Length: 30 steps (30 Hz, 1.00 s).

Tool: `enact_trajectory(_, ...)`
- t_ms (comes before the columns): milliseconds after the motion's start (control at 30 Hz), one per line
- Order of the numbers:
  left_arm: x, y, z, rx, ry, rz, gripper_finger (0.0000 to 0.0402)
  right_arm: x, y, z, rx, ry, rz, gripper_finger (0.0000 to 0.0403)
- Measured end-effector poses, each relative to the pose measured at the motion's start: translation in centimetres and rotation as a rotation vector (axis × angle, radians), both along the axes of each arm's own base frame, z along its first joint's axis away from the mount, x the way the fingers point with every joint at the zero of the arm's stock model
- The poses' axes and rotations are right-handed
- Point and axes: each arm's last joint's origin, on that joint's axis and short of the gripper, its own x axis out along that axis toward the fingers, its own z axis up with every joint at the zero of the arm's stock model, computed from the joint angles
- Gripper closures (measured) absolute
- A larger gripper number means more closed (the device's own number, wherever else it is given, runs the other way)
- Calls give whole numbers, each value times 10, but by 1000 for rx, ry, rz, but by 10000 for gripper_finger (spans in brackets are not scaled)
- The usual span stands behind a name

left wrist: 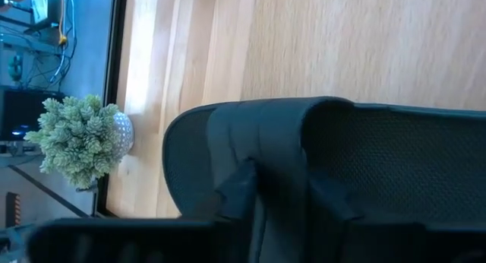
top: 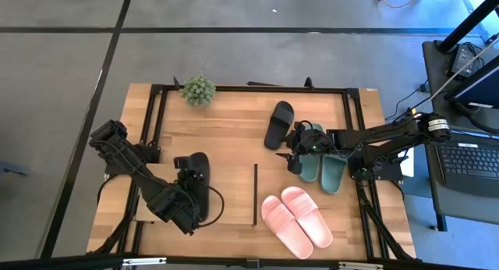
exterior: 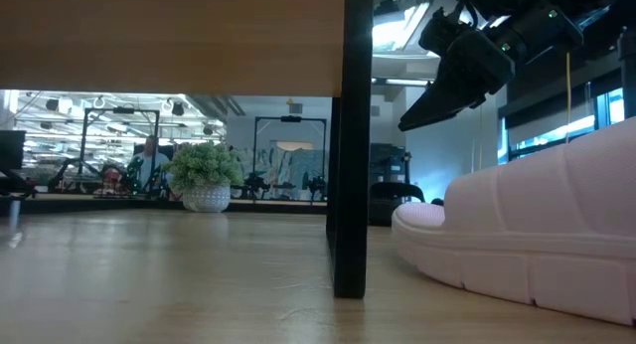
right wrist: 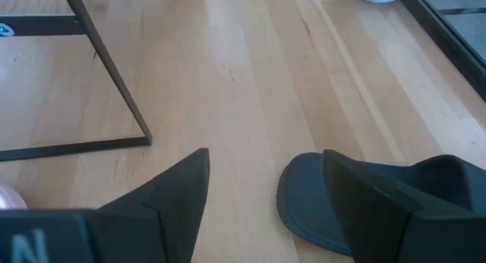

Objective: Pick and place slides into the shelf
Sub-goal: Put the left black slipper on the shelf

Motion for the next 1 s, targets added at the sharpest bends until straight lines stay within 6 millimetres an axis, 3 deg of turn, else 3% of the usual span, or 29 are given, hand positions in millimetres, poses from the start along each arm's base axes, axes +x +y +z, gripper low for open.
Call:
enact_trajectory(133, 0, 0, 0, -3, 7, 1, 390, 0, 0, 0, 0, 0, 0, 147)
enact_trajectory(667, -5, -5, 31, -104, -5, -102, 398, 2, 0, 4, -3, -43, 2, 147)
enact_trajectory(1000, -17, -14, 36, -12, 25, -293, 400, 5, 0, 8, 1, -96, 0, 147)
